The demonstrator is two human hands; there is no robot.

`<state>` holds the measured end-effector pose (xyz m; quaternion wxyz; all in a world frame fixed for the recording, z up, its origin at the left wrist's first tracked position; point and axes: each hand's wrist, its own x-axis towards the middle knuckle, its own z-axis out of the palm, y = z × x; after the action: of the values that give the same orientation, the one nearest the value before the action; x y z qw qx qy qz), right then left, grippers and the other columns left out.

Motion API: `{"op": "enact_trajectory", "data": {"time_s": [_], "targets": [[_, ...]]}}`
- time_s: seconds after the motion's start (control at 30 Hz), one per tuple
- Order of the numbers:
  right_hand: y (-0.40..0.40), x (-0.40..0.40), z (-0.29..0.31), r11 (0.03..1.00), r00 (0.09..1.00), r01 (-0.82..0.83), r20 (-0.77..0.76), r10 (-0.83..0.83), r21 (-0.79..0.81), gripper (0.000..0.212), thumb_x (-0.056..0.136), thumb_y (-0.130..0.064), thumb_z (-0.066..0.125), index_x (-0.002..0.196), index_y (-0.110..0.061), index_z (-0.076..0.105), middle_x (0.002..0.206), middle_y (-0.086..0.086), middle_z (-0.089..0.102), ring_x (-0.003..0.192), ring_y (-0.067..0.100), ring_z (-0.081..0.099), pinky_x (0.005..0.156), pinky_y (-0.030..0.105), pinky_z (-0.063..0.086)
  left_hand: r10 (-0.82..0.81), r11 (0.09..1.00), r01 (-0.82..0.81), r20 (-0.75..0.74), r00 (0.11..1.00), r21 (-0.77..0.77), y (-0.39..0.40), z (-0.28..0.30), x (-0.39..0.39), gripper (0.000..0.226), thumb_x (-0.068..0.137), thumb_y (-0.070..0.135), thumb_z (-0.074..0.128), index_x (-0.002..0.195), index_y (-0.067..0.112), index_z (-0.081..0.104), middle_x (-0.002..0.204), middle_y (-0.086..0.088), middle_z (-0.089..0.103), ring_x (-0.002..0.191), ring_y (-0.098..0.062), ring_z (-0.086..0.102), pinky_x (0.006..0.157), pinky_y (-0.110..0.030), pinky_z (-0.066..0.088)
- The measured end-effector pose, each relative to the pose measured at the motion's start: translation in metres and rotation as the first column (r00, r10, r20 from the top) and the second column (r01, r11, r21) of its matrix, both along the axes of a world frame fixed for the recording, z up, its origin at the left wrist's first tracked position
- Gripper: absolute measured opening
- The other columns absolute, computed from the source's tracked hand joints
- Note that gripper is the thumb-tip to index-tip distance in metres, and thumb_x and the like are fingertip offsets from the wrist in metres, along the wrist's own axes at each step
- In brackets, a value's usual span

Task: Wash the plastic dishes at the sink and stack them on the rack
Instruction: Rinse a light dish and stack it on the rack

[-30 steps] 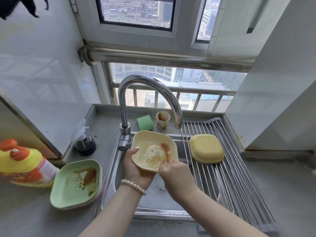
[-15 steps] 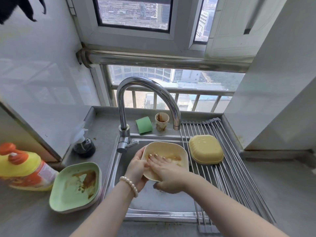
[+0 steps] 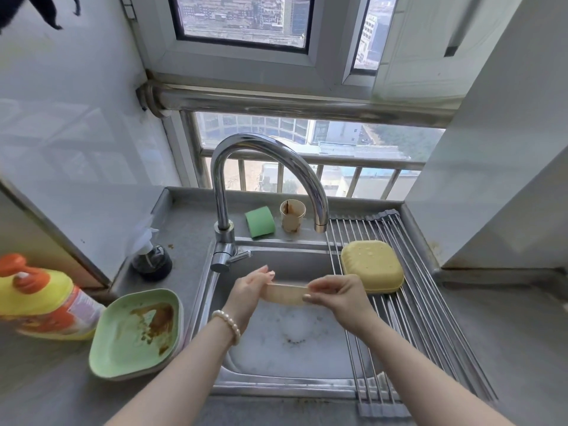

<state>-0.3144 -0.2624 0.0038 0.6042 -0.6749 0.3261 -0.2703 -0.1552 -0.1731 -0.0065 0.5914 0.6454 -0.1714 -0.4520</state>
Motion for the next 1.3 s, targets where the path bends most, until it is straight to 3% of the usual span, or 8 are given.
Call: {"op": "enact_trajectory", "data": {"time_s": [0.13,0.27,0.4,0.5,0.73,0.93,1.17,1.3], "targets": [[-0.015,0.013,-0.004,0.98,0.992,0.111,0.035,-0.119,0.163,0.023,0.072,0.013,0.072,0.071,-0.01,0.07,0.063,-0.006,0.07,0.058,0.001,0.062,0.061,0.014,0.049,0.023,0.999,-0.026,0.073,0.997,0.048,-0.007,-0.013,-0.005,0.095,0.035,0.094,0.059,0.075,0.009,0.064,0.076,-0.006,0.064,0.074,-0.022,0.058,0.071,-0.034,0.045],[-0.032,0.034,-0.013,0.968,0.967,0.247,-0.082,-0.243,0.052,0.007,0.085,-0.008,0.07,0.079,-0.011,0.072,0.073,-0.006,0.069,0.07,0.006,0.06,0.064,0.013,0.046,0.065,0.997,-0.067,0.065,0.996,0.035,-0.013,-0.021,-0.012,0.084,0.039,0.088,0.067,0.072,0.012,0.055,0.066,-0.004,0.055,0.063,-0.017,0.049,0.061,-0.03,0.041],[-0.023,0.064,-0.025,0.859,0.866,0.242,-0.298,-0.401,-0.45,0.037,0.099,-0.029,0.043,0.089,-0.007,0.071,0.091,0.006,0.069,0.091,0.024,0.059,0.08,0.033,0.039,0.228,0.972,-0.222,-0.084,0.97,0.076,-0.024,-0.023,-0.021,0.046,0.08,0.055,0.064,0.068,0.012,0.053,0.061,-0.001,0.057,0.058,-0.017,0.051,0.057,-0.028,0.045],[0.002,0.081,-0.032,0.646,0.857,0.038,-0.308,-0.414,-0.762,0.049,0.097,-0.036,0.03,0.107,-0.01,0.07,0.111,0.008,0.068,0.111,0.03,0.058,0.098,0.039,0.03,0.381,0.925,-0.367,-0.221,0.898,0.102,-0.03,-0.023,-0.019,0.039,0.093,0.043,0.057,0.077,0.008,0.065,0.075,-0.006,0.068,0.074,-0.023,0.063,0.077,-0.038,0.053],[0.026,0.046,-0.059,0.276,0.844,-0.507,-0.536,-0.033,-0.816,0.055,0.104,-0.043,0.017,0.146,-0.012,0.032,0.153,0.006,0.033,0.142,0.026,0.028,0.115,0.042,0.018,0.55,0.835,-0.459,-0.461,0.696,0.303,-0.016,-0.036,0.02,0.057,0.09,0.057,0.05,0.106,0.005,0.064,0.097,-0.015,0.07,0.088,-0.032,0.067,0.083,-0.05,0.054],[0.0,0.072,-0.024,0.672,0.702,-0.398,-0.679,-0.215,-0.625,0.089,0.081,-0.061,-0.01,0.153,-0.013,0.009,0.161,0.006,0.004,0.148,0.022,-0.001,0.118,0.034,-0.005,0.533,0.833,-0.447,-0.257,0.806,0.325,-0.02,-0.026,-0.001,0.045,0.099,0.046,0.04,0.087,0.006,0.057,0.09,-0.012,0.064,0.089,-0.029,0.063,0.09,-0.046,0.052],[0.035,0.054,-0.037,0.269,0.847,-0.502,-0.53,-0.038,-0.822,0.049,0.102,-0.034,0.027,0.142,-0.01,0.042,0.15,0.008,0.039,0.141,0.027,0.031,0.115,0.045,0.021,0.569,0.823,-0.496,-0.391,0.724,0.278,-0.018,-0.017,0.019,0.042,0.099,0.044,0.041,0.088,0.007,0.058,0.092,-0.008,0.064,0.089,-0.024,0.06,0.077,-0.036,0.049],[0.019,0.034,-0.035,0.321,0.899,-0.353,-0.414,-0.146,-0.879,0.055,0.104,-0.038,0.018,0.14,-0.007,0.046,0.149,0.009,0.04,0.14,0.028,0.032,0.114,0.043,0.021,0.54,0.841,-0.463,-0.375,0.753,0.282,-0.019,-0.007,0.017,0.038,0.101,0.036,0.037,0.089,0.007,0.059,0.089,-0.012,0.065,0.076,-0.027,0.06,0.078,-0.043,0.05]]}}
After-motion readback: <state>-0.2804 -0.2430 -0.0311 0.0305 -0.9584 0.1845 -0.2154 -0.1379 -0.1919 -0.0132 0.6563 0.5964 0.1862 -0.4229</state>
